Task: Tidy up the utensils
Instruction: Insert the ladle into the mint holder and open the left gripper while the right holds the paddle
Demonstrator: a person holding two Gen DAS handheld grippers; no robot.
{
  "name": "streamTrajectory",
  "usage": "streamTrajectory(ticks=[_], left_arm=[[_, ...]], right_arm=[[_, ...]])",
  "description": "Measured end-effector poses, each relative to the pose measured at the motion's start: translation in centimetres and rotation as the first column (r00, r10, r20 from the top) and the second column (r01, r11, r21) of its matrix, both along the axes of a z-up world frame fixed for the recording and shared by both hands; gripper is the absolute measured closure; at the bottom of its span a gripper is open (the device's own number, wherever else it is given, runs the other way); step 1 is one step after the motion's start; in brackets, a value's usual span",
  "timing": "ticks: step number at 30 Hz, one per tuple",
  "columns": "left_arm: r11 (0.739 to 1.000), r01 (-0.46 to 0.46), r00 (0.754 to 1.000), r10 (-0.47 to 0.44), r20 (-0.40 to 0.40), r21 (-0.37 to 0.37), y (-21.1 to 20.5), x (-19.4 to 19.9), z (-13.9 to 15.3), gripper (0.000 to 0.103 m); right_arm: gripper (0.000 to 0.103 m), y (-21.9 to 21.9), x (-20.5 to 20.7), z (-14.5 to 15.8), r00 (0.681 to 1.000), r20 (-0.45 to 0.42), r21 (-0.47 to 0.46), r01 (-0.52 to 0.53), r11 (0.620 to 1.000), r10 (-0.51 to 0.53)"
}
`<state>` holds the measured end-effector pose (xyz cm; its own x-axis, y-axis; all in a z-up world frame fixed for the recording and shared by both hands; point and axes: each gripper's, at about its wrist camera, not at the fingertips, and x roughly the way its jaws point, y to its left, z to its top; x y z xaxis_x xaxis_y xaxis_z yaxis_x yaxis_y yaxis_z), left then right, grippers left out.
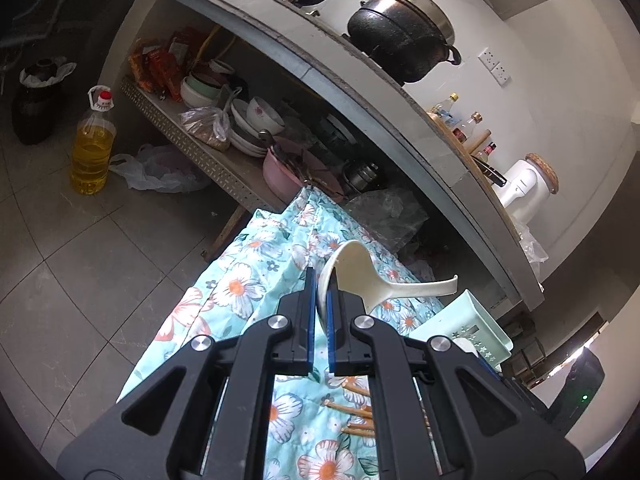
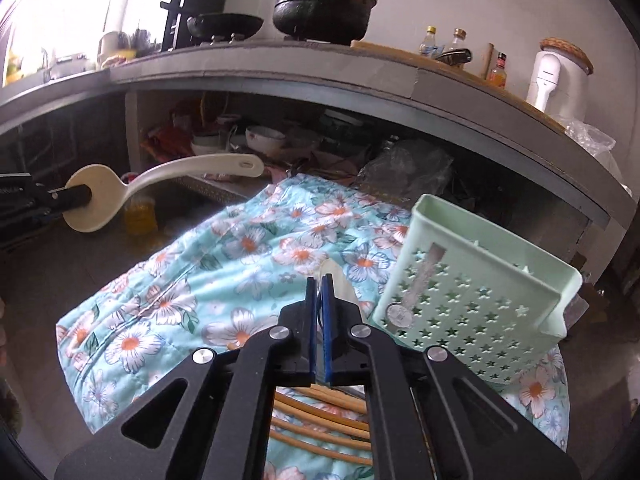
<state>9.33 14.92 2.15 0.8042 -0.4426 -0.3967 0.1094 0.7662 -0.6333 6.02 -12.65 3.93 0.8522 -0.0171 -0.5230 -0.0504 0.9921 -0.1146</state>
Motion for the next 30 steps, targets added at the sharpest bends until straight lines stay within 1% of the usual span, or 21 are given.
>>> streamTrajectory(ticks=[2,5,9,11,13,14,16,17,20,21,23,26,27,28,30], left_arm=[[0.999,0.023,0.999,-0.023,0.033,0.024,-1.2,0.3,1.1,0.1],[0.995,0.061,0.993,-0.069,0.093,0.085,-3.9,0.9,3.2,0.1],[0.976,0.111,0.973,-0.145,0.181,0.185,-8.5,1.4,5.8,0.1],[0.958,0.111,0.958,-0.174,0.228,0.265,-10.9,1.4,7.0,0.1],[0.93,0.095,0.941,-0.201,0.274,0.356,-13.1,1.3,8.2,0.1],[0.911,0.085,0.93,-0.217,0.296,0.403,-14.1,1.1,8.6,0.1],[0.858,0.053,0.908,-0.255,0.333,0.51,-16.3,0.7,9.4,0.1],[0.827,0.035,0.896,-0.275,0.348,0.561,-17.3,0.5,9.7,0.1],[0.701,-0.022,0.86,-0.35,0.371,0.713,-20.3,-0.1,10.1,0.1],[0.644,-0.047,0.847,-0.379,0.372,0.764,-21.4,-0.3,10.0,0.1],[0.545,-0.079,0.829,-0.428,0.359,0.835,-23.2,-0.4,9.9,0.1],[0.421,-0.093,0.813,-0.491,0.313,0.902,-25.5,0.0,9.6,0.1],[0.39,-0.091,0.812,-0.504,0.295,0.916,-26.2,0.1,9.5,0.1],[0.364,-0.083,0.812,-0.515,0.275,0.928,-26.9,0.5,9.5,0.1],[0.324,-0.048,0.816,-0.533,0.224,0.945,-28.0,1.3,9.5,0.1]], right_arm=[[0.101,-2.1,-0.5,1.0,1.0,0.016,0.045,0.014,0.999,-0.015],[0.101,-4.6,-1.5,2.2,0.997,0.052,0.059,0.057,0.997,-0.061],[0.101,-6.9,-2.6,3.2,0.993,0.078,0.089,0.084,0.992,-0.091],[0.101,-7.7,-3.0,3.6,0.99,0.092,0.098,0.097,0.991,-0.106],[0.101,-8.6,-3.5,4.0,0.987,0.107,0.114,0.106,0.988,-0.118],[0.101,-9.0,-3.7,4.2,0.986,0.114,0.119,0.109,0.987,-0.123],[0.101,-9.7,-4.2,4.7,0.982,0.131,0.129,0.119,0.984,-0.136],[0.101,-10.1,-4.5,4.9,0.981,0.137,0.132,0.123,0.984,-0.141],[0.101,-10.8,-5.2,5.1,0.975,0.156,0.128,0.14,0.982,-0.16],[0.101,-11.0,-5.4,5.1,0.973,0.161,0.128,0.145,0.981,-0.165],[0.101,-11.4,-5.7,5.2,0.971,0.168,0.137,0.149,0.979,-0.171],[0.101,-11.9,-6.3,5.2,0.967,0.18,0.146,0.153,0.977,-0.178],[0.101,-12.1,-6.5,5.3,0.966,0.184,0.15,0.153,0.977,-0.18],[0.101,-12.2,-6.7,5.3,0.966,0.187,0.155,0.152,0.976,-0.181],[0.101,-12.5,-7.1,5.5,0.963,0.195,0.164,0.153,0.975,-0.184]])
